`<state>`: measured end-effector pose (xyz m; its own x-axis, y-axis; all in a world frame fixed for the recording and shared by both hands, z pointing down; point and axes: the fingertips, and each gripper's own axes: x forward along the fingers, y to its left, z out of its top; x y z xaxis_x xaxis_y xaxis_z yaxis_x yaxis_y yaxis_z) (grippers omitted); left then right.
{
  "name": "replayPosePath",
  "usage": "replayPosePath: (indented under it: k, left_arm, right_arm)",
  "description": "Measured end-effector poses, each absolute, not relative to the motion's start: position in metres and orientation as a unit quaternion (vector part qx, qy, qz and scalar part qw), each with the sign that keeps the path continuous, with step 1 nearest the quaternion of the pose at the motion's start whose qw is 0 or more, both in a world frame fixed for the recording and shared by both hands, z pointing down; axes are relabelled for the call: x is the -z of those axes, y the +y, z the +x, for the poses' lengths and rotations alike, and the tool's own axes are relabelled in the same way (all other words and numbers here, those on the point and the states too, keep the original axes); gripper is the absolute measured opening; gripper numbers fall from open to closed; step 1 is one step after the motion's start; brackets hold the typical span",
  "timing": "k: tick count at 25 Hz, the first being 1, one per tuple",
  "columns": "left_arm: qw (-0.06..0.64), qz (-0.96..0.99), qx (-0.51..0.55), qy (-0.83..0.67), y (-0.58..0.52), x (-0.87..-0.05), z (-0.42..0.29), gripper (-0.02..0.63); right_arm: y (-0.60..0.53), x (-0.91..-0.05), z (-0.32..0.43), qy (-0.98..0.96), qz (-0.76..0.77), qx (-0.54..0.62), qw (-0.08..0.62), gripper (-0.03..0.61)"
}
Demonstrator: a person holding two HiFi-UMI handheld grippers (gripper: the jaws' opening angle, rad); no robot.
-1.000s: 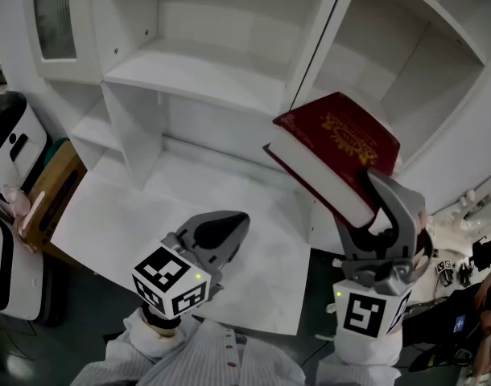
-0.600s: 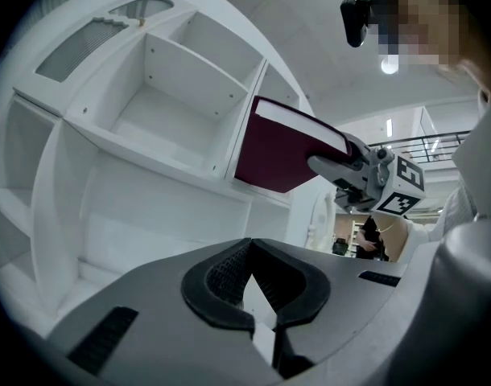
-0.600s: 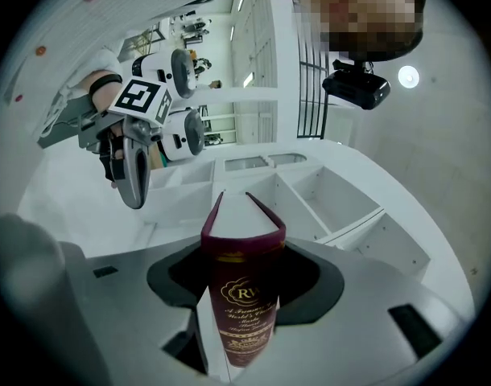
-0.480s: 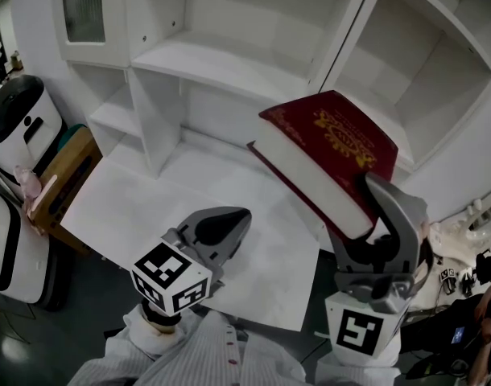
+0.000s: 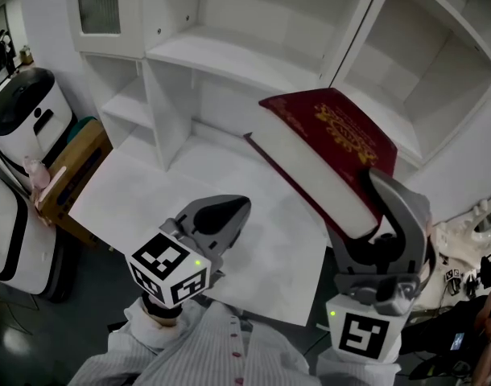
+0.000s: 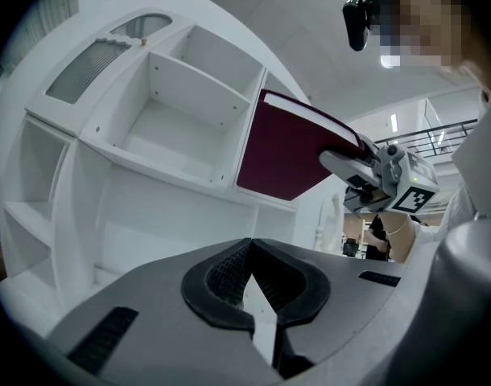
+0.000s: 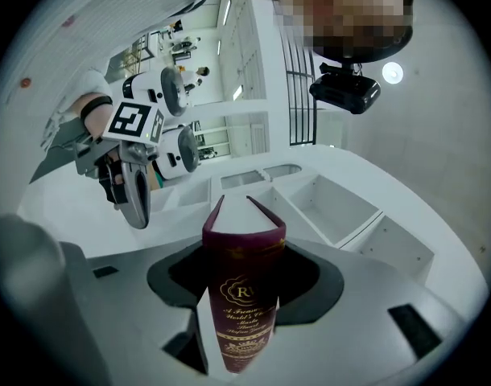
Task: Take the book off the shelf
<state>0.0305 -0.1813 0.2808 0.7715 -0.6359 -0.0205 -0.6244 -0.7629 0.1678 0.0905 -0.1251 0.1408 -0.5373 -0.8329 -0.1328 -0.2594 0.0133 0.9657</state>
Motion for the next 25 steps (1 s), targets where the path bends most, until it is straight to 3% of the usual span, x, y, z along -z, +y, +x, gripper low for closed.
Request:
replayPosePath:
  k: [12, 25]
  left_arm:
    - [0.074, 0.928, 0.034, -0.364, -0.177, -0.285, 0.019, 0.009]
    - [0.091, 0.925, 0.011, -0.368, -0.199, -0.307, 0.027, 0.009]
  right_arm:
    - [-0.134, -0.173, 0.068, -0.753, 0.380, 0.500, 0.195, 0.212]
    - [-0.193, -0.233, 0.089, -0.820, 0.394, 0.367, 0.195, 0.212]
